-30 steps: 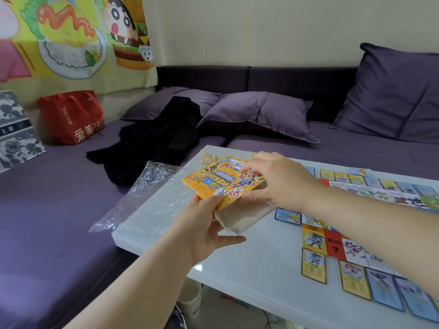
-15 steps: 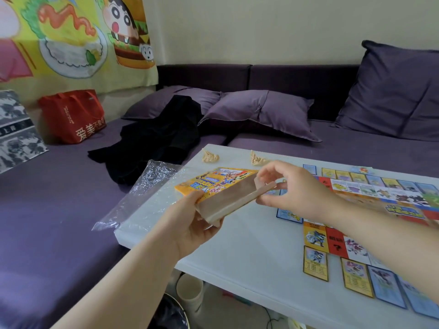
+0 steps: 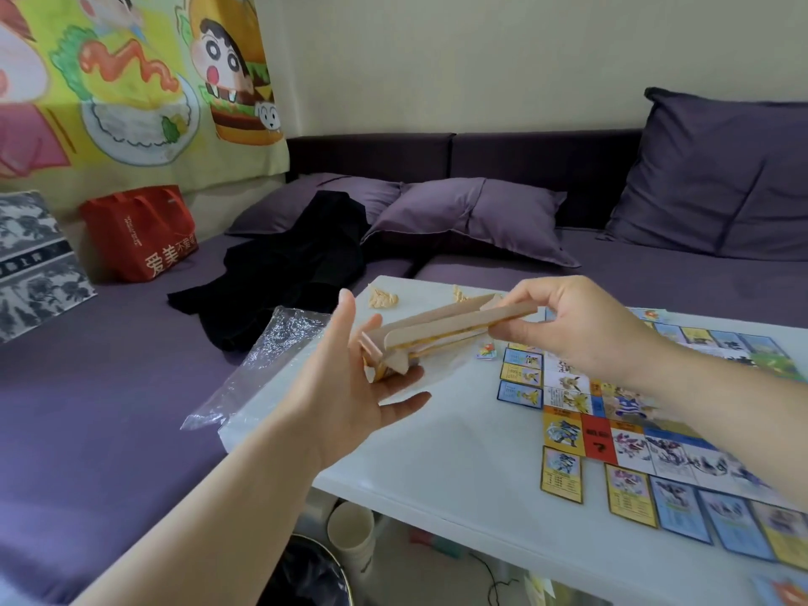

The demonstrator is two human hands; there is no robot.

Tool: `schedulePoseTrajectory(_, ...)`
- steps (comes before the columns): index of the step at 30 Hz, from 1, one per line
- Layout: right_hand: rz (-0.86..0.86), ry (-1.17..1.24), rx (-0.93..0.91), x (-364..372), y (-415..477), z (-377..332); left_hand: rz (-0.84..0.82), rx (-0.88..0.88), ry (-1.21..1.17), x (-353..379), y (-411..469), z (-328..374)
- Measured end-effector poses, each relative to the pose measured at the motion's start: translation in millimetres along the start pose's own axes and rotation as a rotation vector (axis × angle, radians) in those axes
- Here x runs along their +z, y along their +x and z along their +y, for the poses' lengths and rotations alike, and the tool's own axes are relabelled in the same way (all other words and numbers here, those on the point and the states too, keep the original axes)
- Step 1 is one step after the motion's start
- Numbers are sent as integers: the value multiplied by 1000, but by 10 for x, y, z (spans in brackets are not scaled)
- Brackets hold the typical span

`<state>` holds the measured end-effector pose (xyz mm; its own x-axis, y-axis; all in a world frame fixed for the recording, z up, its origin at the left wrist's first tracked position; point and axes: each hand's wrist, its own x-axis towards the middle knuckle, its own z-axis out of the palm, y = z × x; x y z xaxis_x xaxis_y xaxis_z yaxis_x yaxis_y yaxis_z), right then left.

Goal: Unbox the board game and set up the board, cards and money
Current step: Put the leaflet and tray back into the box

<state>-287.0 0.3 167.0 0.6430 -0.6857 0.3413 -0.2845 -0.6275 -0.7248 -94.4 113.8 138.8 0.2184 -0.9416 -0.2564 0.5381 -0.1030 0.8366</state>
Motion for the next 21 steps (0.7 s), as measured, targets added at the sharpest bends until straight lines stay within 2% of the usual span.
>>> schedulePoseTrajectory(2, -14, 46, 40, -101, -59, -7, -102, 2, 39, 31, -87, -32)
schedulePoseTrajectory(4, -44, 99, 90, -180, -114, -6, -124, 5, 58, 87, -146, -69)
schedulePoseTrajectory(9, -112, 240, 174, -286, -234, 9, -68, 29, 95, 208, -235, -209)
schedulePoseTrajectory(15, -229, 156, 242, -217, -358, 83, 109, -83, -20, 212, -215, -434)
schedulePoseTrajectory(18, -157, 212, 232, -136, -376, 144, 118, -122, -89, 206, -202, -497)
schedulePoseTrajectory(21, -80, 81, 155, -57, -342, 161, 127, -133, -122, 217, -188, -489)
